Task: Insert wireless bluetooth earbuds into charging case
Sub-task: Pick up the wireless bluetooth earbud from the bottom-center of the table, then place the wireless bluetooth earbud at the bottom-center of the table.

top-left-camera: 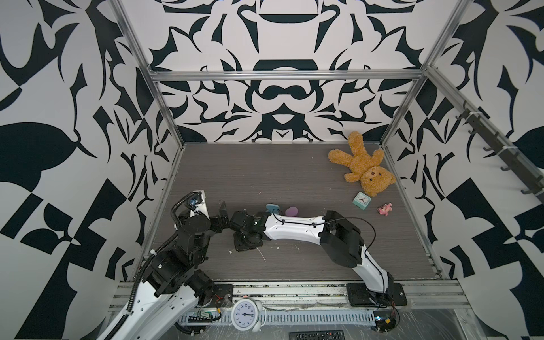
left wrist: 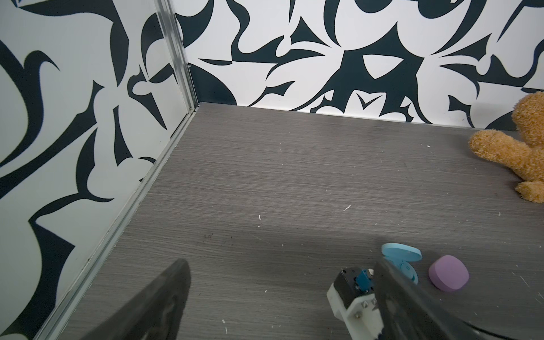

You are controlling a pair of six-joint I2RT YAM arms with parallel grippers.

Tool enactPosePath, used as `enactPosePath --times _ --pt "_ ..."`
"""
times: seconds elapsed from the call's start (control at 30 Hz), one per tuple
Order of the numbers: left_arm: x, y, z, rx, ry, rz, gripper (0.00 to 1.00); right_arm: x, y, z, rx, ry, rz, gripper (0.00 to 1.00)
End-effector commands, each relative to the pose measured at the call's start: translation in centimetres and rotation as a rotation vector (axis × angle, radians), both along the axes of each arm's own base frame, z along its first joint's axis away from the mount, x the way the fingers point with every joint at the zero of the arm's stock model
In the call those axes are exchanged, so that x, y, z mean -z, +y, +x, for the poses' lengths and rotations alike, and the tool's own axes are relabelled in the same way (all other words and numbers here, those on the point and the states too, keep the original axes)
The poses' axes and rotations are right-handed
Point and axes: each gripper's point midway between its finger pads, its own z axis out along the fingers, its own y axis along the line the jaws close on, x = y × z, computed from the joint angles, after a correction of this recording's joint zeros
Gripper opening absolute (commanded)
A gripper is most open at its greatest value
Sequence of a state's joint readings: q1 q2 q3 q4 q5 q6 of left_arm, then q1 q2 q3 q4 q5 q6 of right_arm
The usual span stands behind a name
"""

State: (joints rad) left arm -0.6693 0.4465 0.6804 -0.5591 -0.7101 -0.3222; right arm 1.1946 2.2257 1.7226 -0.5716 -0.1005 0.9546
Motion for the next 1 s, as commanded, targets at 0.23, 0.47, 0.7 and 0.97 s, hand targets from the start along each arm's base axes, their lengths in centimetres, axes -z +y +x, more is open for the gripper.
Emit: enactPosePath --times 0.23,0.47,0.7,0.97 --pt "-0.1 -0.1 0.0 -0.001 0.005 -0.013 0.99 -3.3 -2.5 1.9 0.032 -0.040 0.031 0.18" --pt "0.0 -0.2 0.1 0.003 0.011 -0.011 0.99 -4.4 -5.5 2.8 0.024 -0.053 0.019 0.18" --pt "0.2 -0.3 0.2 0.005 0.018 -0.007 0.99 -4.6 -9.0 1.5 -0.027 -0.036 -0.034 0.18" --pt "0.3 -0.5 0.3 0.008 0.025 -0.003 0.99 -2.9 -11.4 0.0 -0.044 0.016 -0.063 0.18"
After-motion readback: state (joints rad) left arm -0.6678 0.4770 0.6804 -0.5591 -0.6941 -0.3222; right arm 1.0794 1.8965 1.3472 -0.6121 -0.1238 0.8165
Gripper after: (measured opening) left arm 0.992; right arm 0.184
